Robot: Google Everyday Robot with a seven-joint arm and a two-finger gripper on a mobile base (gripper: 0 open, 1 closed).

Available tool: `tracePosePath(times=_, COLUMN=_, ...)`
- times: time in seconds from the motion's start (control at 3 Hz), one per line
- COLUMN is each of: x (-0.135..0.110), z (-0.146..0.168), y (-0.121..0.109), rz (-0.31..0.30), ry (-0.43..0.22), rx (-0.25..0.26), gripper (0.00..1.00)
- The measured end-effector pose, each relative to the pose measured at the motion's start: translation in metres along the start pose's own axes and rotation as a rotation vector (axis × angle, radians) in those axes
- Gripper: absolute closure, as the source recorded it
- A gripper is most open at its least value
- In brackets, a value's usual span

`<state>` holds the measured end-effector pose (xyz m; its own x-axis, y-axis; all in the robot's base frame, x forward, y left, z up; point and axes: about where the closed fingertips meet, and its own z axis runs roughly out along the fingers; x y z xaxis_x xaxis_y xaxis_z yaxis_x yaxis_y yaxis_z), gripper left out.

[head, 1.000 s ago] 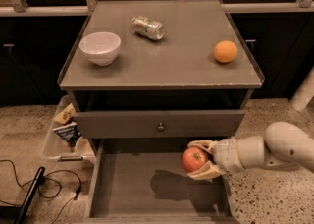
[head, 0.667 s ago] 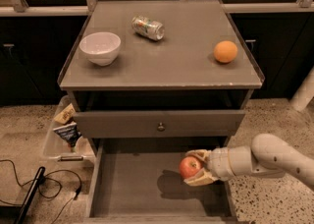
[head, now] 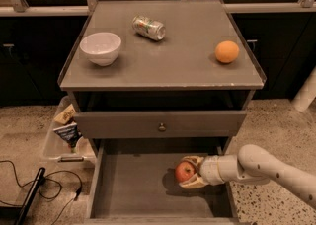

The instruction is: Place apple into middle drawer

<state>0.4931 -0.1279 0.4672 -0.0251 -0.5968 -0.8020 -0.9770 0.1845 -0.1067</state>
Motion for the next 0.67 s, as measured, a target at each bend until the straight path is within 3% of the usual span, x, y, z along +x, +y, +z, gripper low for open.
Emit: tracePosePath(times=0.67, x=0.041, z=0.06, y=0.001, rz=-0.128, ry=0.072, rx=0.003, gripper=1.0)
